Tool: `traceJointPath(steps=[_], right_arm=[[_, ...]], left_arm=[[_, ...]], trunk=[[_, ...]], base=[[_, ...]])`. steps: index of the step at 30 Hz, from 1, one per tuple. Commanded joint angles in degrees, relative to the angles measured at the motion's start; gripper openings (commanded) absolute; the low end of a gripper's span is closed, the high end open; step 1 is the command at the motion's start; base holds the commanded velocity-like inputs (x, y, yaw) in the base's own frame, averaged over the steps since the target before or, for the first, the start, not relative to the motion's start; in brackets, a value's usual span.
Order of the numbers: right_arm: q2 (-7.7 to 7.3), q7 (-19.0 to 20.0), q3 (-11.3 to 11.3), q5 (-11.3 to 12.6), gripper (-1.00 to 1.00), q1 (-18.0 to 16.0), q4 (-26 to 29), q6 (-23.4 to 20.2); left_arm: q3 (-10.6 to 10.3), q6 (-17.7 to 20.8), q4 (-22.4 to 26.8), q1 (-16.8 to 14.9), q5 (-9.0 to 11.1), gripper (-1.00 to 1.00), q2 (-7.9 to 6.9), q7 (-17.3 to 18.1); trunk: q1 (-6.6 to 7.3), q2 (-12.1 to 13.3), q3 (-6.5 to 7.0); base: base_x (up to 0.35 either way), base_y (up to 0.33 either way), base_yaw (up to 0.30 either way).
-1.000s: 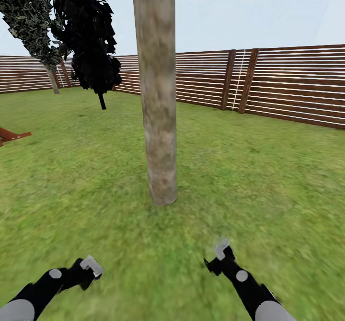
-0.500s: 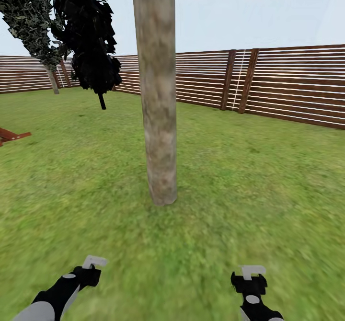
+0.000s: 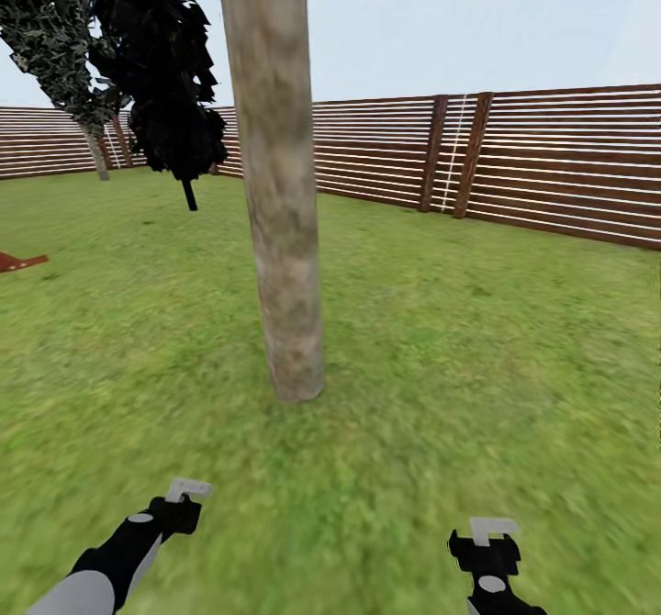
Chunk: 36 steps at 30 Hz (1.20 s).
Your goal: In the garden, pick up the pesticide atomizer on the floor and spray pesticide onto both trees until each tree trunk is fully covered.
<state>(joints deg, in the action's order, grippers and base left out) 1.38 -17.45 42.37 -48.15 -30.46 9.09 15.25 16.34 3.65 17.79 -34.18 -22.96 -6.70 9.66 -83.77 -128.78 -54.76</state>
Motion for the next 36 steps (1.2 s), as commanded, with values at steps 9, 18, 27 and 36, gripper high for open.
traceJointPath(steps=[9,18,27,36], right_arm=[[0.11,-0.22,0.52,-0.45,1.00,0.36,-0.15,0.13],[0.12,-0.22,0.52,-0.37,1.00,1.17,-0.15,0.13],[0.12,-0.22,0.52,-0.29,1.00,1.20,-0.15,0.13],[0.26,-0.14,0.52,-0.46,1.00,1.20,-0.15,0.13]], left_arm=[[0.51,0.43,1.37,-0.51,-0.19,-1.00,1.76,0.44],[0.35,13.16,3.43,-2.35,-0.15,-1.00,4.45,1.00],[0.06,22.86,11.18,-6.55,-0.19,-1.00,4.71,4.78],[0.02,29.59,11.38,-12.69,-0.33,-1.00,4.37,7.21]], trunk=[[0.01,-0.02,0.29],[0.01,-0.02,0.75],[0.01,-0.02,1.21],[0.01,-0.02,1.42]], base=[[-0.130,-0.081,-0.155],[-0.004,-0.001,-0.212],[0.000,0.000,-0.213],[0.000,0.000,-0.105]])
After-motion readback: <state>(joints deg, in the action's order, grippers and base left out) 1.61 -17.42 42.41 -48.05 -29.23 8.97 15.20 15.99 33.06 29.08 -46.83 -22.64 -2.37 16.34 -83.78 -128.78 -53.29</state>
